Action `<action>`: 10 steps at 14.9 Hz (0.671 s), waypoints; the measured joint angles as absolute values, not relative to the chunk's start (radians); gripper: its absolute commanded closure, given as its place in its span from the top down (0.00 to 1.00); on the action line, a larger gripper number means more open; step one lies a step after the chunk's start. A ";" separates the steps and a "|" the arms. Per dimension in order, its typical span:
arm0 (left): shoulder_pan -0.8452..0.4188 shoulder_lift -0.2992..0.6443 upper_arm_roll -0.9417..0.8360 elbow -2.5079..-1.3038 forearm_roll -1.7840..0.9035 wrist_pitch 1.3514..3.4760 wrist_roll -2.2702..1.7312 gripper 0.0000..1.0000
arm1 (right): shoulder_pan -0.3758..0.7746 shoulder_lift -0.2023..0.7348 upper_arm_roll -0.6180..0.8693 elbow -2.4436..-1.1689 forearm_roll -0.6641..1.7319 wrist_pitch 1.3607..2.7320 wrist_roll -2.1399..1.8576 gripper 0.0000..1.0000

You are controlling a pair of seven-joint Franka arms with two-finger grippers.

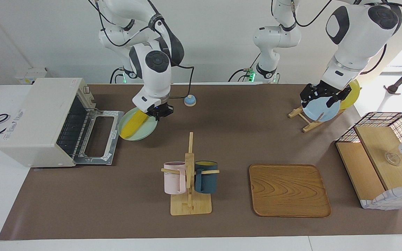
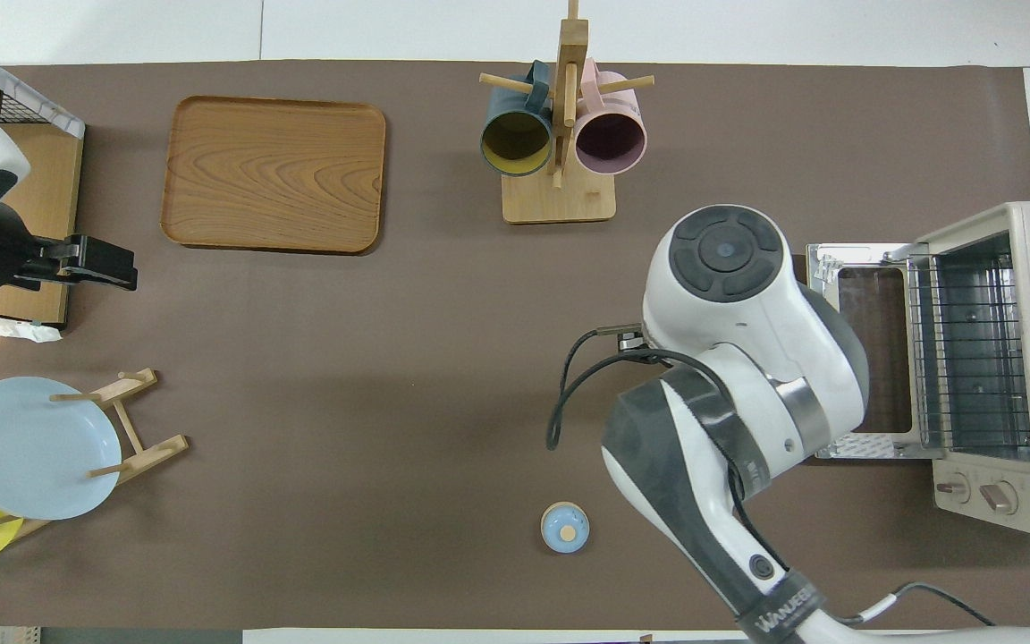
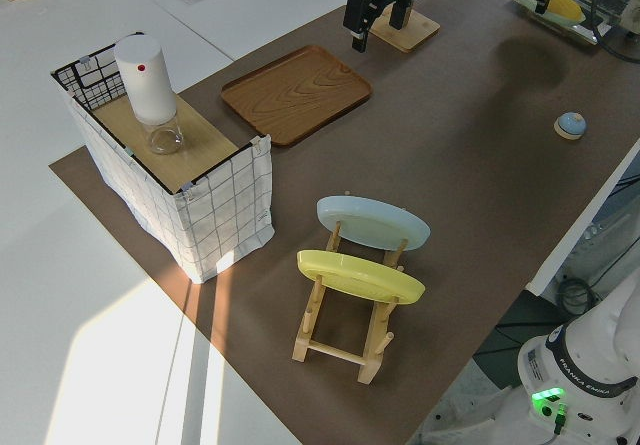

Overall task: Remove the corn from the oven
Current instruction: 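Carry the plate with corn to the table center and set it down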

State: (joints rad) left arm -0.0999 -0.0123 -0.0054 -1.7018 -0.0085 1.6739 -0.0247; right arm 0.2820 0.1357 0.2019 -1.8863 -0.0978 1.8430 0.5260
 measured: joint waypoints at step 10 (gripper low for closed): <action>-0.100 -0.012 -0.005 -1.702 -0.008 1.693 -0.025 1.00 | 0.517 0.475 0.198 -1.653 -0.097 2.014 0.880 0.09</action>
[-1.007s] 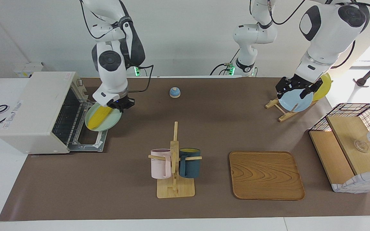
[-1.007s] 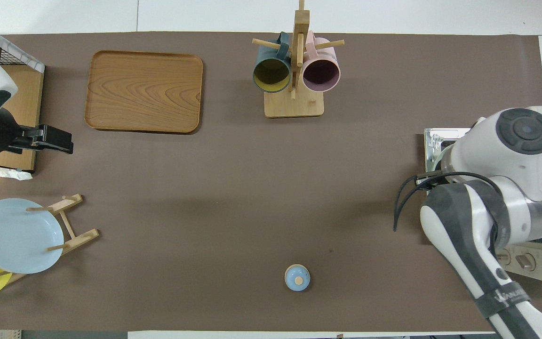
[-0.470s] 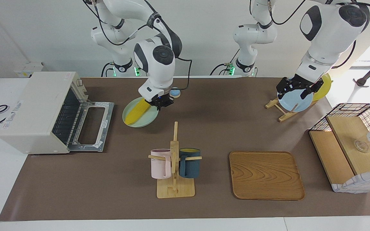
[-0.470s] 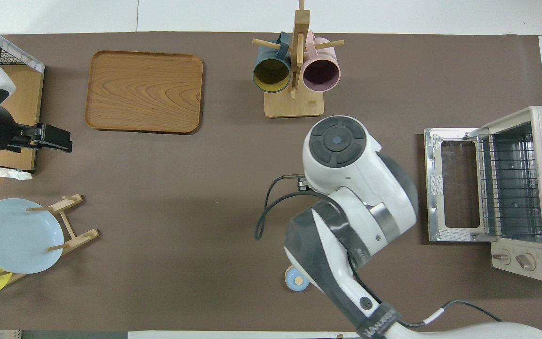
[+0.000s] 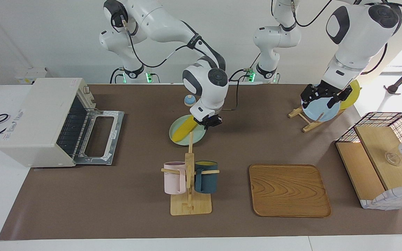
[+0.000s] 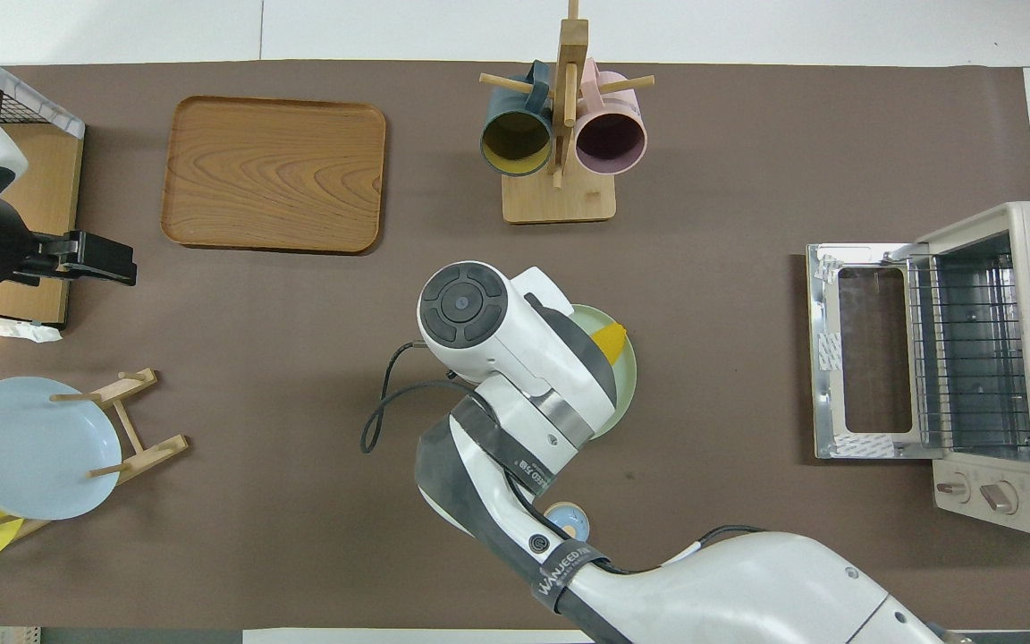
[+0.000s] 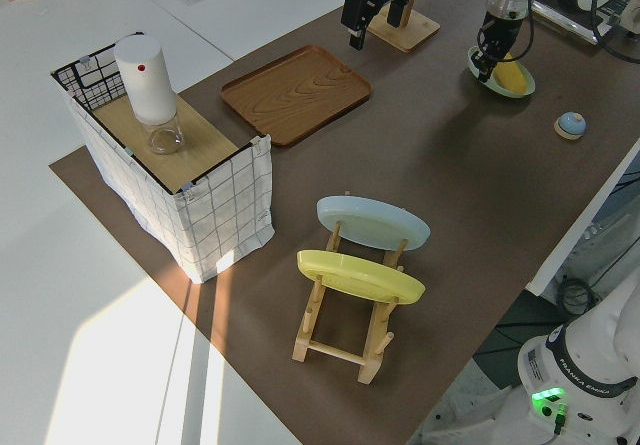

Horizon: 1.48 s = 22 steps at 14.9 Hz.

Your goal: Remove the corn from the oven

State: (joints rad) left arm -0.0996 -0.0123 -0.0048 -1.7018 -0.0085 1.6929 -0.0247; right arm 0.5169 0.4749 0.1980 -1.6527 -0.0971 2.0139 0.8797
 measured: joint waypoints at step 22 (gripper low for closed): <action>-0.274 0.102 -0.017 -1.764 -0.156 1.891 -0.081 1.00 | 0.065 0.218 0.184 -1.997 -0.163 1.984 0.503 0.00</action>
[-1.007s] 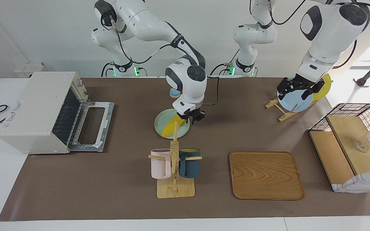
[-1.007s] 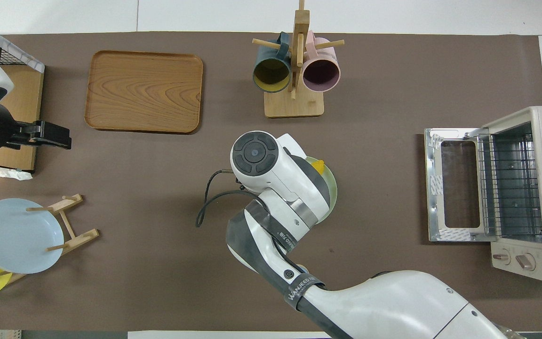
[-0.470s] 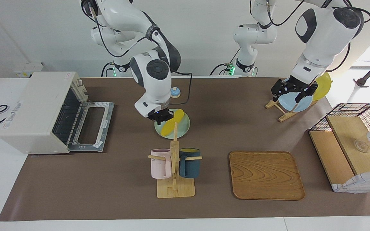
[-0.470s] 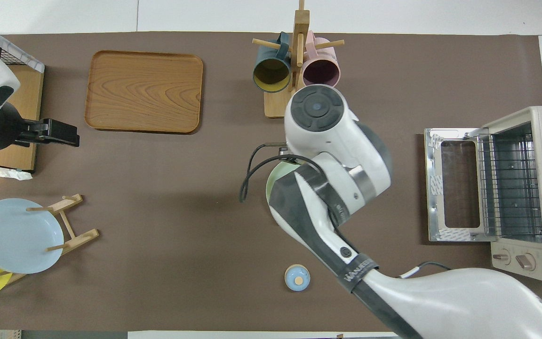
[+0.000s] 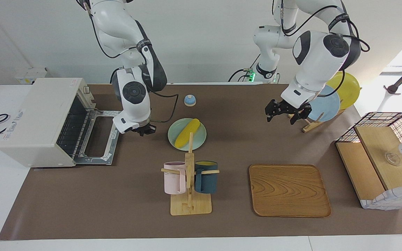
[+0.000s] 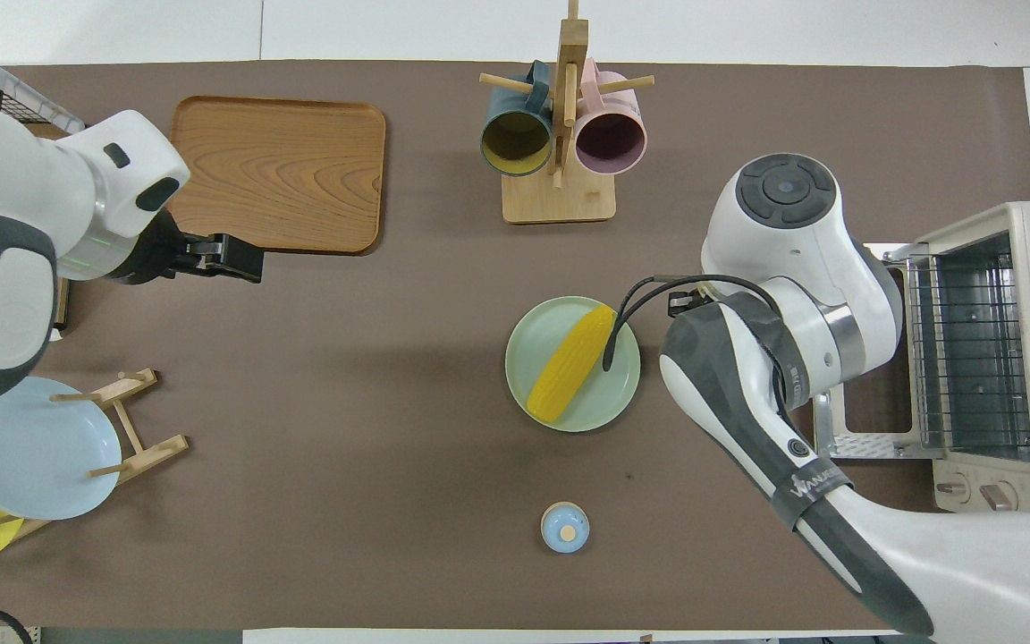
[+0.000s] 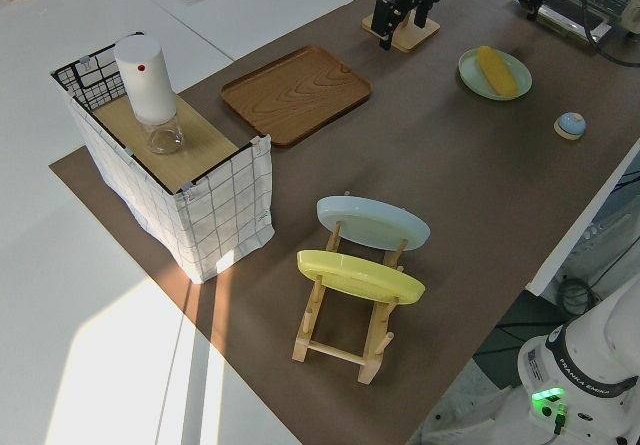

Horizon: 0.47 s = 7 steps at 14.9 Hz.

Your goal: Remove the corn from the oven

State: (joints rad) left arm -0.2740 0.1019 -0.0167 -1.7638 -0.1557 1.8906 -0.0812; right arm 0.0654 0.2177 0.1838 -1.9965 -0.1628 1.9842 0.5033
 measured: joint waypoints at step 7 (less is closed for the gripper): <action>-0.526 0.223 -0.021 -1.767 -0.219 2.083 -0.118 1.00 | -0.088 0.180 0.183 -2.153 -0.188 2.162 0.395 0.00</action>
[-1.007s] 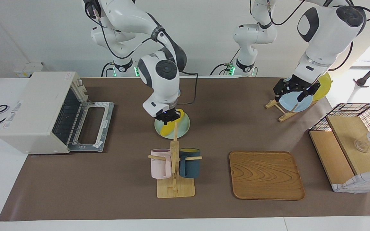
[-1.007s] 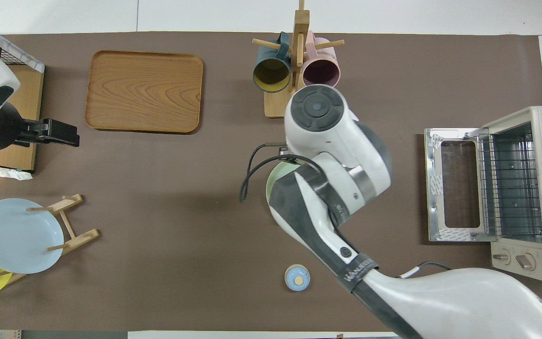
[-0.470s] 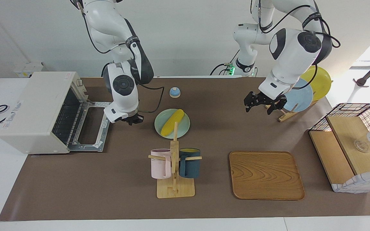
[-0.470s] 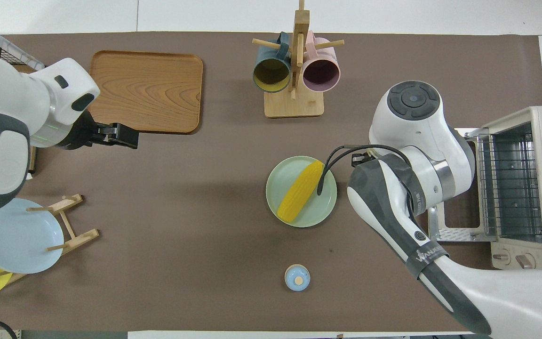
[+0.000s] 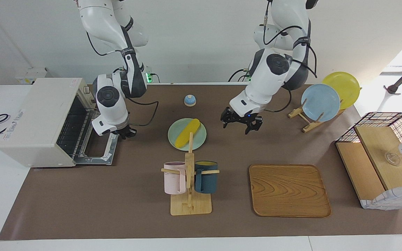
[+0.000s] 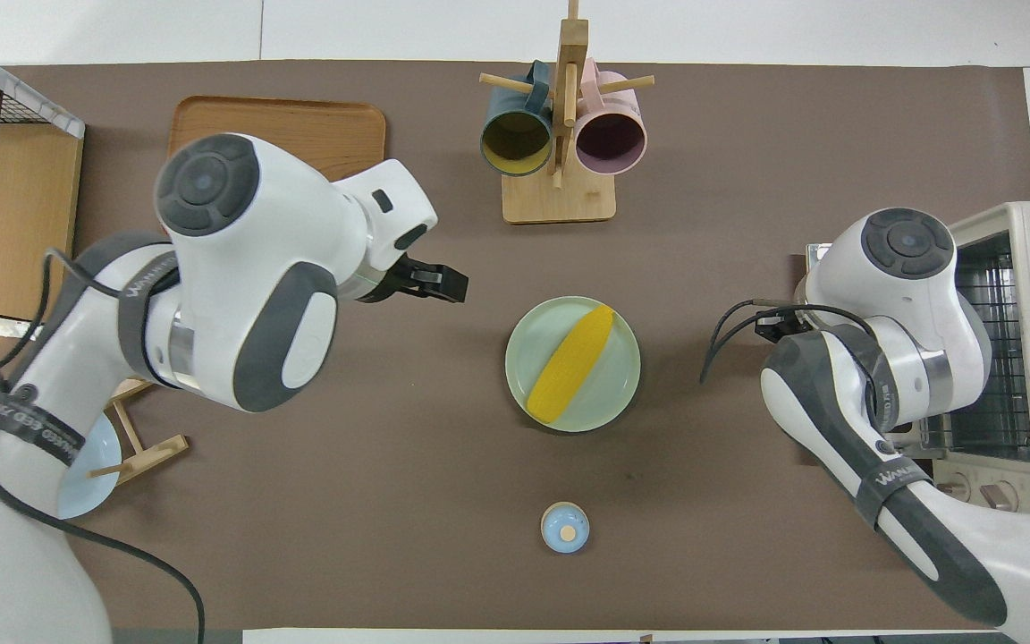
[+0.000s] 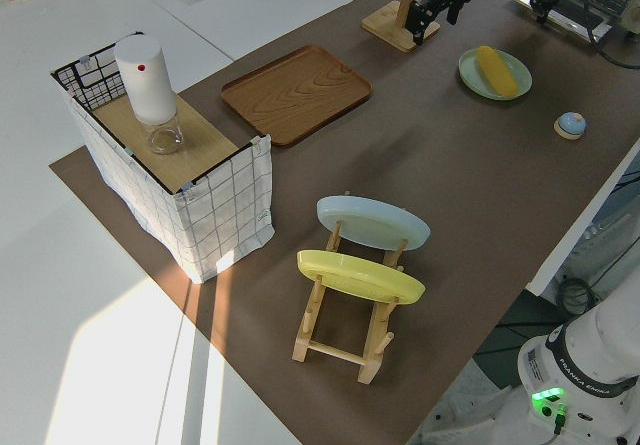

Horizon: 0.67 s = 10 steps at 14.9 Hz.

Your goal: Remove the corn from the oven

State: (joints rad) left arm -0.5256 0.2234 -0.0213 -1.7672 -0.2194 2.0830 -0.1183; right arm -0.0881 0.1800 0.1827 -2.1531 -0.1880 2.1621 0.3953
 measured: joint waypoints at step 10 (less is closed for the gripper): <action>-0.742 0.389 -0.020 -1.743 -0.220 2.227 -0.055 1.00 | -0.115 0.178 0.188 -2.190 -0.224 2.218 0.342 0.00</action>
